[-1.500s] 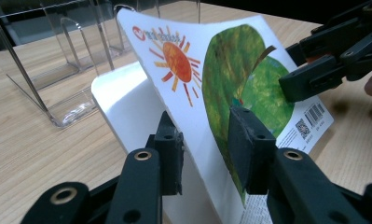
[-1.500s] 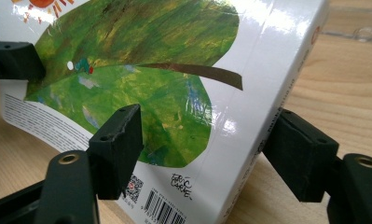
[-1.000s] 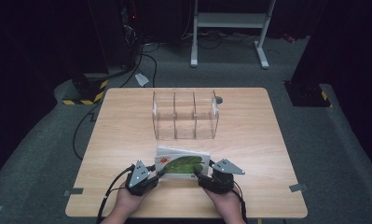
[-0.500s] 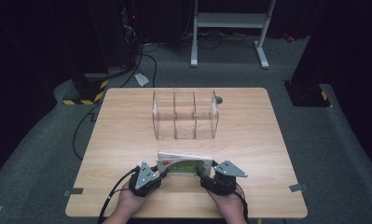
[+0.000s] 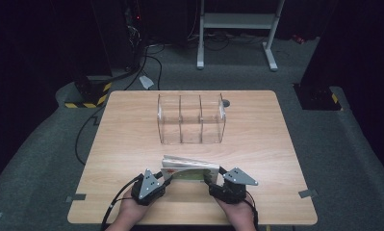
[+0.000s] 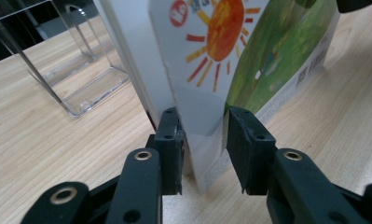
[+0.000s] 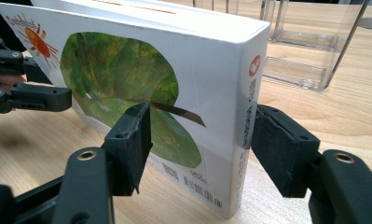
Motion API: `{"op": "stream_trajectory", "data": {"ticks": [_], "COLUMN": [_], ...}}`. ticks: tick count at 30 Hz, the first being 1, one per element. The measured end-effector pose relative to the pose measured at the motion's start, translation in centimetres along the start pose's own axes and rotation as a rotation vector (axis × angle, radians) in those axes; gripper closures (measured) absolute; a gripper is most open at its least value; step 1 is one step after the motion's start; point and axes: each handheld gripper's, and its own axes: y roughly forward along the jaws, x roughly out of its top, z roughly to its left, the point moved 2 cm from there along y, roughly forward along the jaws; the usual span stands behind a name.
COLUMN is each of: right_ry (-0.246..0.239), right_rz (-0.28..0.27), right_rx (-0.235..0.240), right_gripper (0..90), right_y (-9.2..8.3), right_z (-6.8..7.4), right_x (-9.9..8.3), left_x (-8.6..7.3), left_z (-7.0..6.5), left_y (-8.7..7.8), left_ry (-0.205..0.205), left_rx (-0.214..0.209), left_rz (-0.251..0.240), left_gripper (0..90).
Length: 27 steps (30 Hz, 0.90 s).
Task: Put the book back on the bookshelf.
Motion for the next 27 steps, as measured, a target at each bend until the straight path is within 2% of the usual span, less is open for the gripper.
{"op": "stream_trajectory", "data": {"ticks": [10, 13, 17, 27], "right_ry": [-0.002, -0.016, -0.02, -0.049], "right_rz": [0.006, 0.004, 0.015, 0.005], "right_rx": [0.018, 0.044, 0.053, 0.09], "right_gripper": [32.6, 28.8, 26.1, 23.4], "right_y": [-0.1, -0.1, 0.1, 1.3], "right_z": [-0.1, -0.2, -0.4, -0.5], "right_x": [-0.1, 0.0, 0.2, 1.3], "left_x": [-0.2, -0.2, -0.3, -1.2], "left_z": [0.4, 0.6, 0.9, 1.9], "left_y": [-0.2, -0.3, -0.6, -1.8], "left_ry": [-0.014, -0.032, -0.057, -0.095], "left_rx": [0.015, 0.022, 0.032, 0.077], "left_rz": [-0.004, -0.008, -0.013, 0.001], "left_gripper": [55.1, 50.5, 46.0, 43.8]}}
